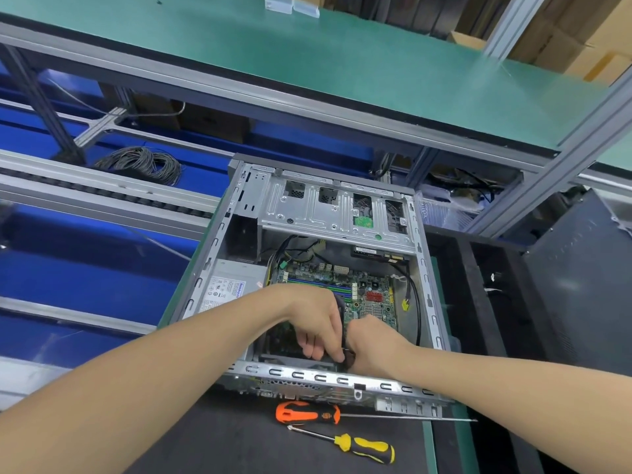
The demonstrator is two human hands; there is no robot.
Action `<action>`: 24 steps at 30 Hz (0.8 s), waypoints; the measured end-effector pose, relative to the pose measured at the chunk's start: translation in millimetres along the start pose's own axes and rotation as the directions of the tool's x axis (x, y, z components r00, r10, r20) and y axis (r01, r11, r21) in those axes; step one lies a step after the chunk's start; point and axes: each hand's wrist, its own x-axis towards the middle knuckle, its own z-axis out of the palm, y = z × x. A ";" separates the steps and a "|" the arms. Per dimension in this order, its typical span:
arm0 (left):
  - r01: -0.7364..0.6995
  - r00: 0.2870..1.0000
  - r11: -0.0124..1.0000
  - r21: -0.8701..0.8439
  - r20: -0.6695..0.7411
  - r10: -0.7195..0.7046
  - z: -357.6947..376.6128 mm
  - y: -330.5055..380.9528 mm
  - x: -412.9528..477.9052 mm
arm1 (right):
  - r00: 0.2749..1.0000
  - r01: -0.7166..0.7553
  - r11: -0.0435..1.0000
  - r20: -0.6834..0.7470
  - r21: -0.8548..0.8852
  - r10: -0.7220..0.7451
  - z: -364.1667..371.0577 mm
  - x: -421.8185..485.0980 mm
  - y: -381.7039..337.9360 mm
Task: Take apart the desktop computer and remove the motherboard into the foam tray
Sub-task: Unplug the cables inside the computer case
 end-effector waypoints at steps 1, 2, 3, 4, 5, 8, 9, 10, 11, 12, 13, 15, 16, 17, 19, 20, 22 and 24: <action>-0.001 1.000 1.000 -0.005 0.000 0.001 -0.1 -0.1 0.1 | 1.000 -0.004 1.000 0.003 0.001 0.004 -0.1 -0.4 0.2; -0.001 1.000 1.000 -0.010 0.001 0.001 -0.1 -0.3 0.0 | 1.000 -0.004 1.000 0.007 -0.001 0.004 0.4 -0.2 0.0; -0.002 1.000 1.000 -0.014 0.005 0.002 0.0 -0.8 -0.2 | 1.000 0.001 1.000 0.007 -0.003 -0.001 0.4 -0.1 -0.9; -0.005 1.000 1.000 -0.014 0.011 0.005 -0.2 -1.1 -0.2 | 1.000 0.010 1.000 0.005 -0.003 -0.010 0.0 0.4 -1.9; -0.007 1.000 1.000 -0.010 0.017 0.007 -0.4 -1.3 -0.2 | 1.000 0.019 1.000 0.002 -0.003 -0.019 -0.3 0.7 -2.5; -0.005 1.000 1.000 -0.008 0.015 0.005 -1.0 -1.0 -0.4 | 1.000 0.017 1.000 0.004 -0.019 -0.016 -0.5 1.2 -2.2; -0.004 1.000 1.000 -0.008 0.011 0.004 -1.1 -0.7 -0.2 | 1.000 0.005 1.000 0.008 -0.017 -0.004 0.1 0.9 -1.5; -0.003 1.000 1.000 -0.009 0.008 0.003 -0.8 -0.6 -0.1 | 1.000 -0.005 1.000 0.013 -0.013 0.005 0.6 0.4 -0.6; -0.001 1.000 1.000 -0.011 0.007 0.001 -0.5 -0.6 -0.1 | 1.000 -0.009 1.000 0.016 -0.013 0.009 0.9 -0.2 -0.1; -0.001 1.000 1.000 -0.013 0.006 0.001 -0.2 -0.8 -0.1 | 1.000 -0.005 1.000 0.012 -0.016 0.006 0.5 -0.7 0.3; -0.002 1.000 1.000 -0.010 0.006 0.002 -0.5 -1.2 -0.1 | 1.000 0.001 1.000 0.007 -0.012 -0.001 -0.5 -1.4 0.1; -0.004 1.000 1.000 0.006 0.008 0.003 -1.3 -2.2 -0.4 | 1.000 0.018 1.000 0.003 -0.001 -0.018 -3.0 -2.8 -2.5; -0.003 1.000 1.000 0.020 0.010 0.002 -1.7 -2.5 -0.3 | 1.000 0.024 1.000 0.008 0.002 -0.024 -4.6 -3.9 -3.9; -0.001 1.000 0.999 0.035 0.011 0.001 -1.9 -2.4 0.3 | 1.000 0.018 1.000 0.018 0.010 -0.018 -5.5 -5.6 -3.8; 0.003 1.000 0.998 0.057 0.006 -0.003 -1.4 -0.5 1.9 | 1.000 -0.013 0.999 0.025 0.040 0.012 -7.7 -10.2 0.9; 0.005 1.000 0.998 0.060 0.003 -0.005 -0.6 0.5 2.8 | 1.000 -0.020 0.999 0.023 0.045 0.019 -8.9 -13.1 4.2; 0.011 1.000 0.998 0.060 0.000 -0.012 0.5 1.9 3.2 | 1.000 0.017 0.999 0.016 0.040 -0.017 -12.6 -18.2 7.8; 0.016 1.000 0.998 0.066 0.004 -0.016 -0.9 3.7 0.6 | 0.997 0.067 0.993 -0.036 0.099 -0.064 -18.3 -23.3 5.1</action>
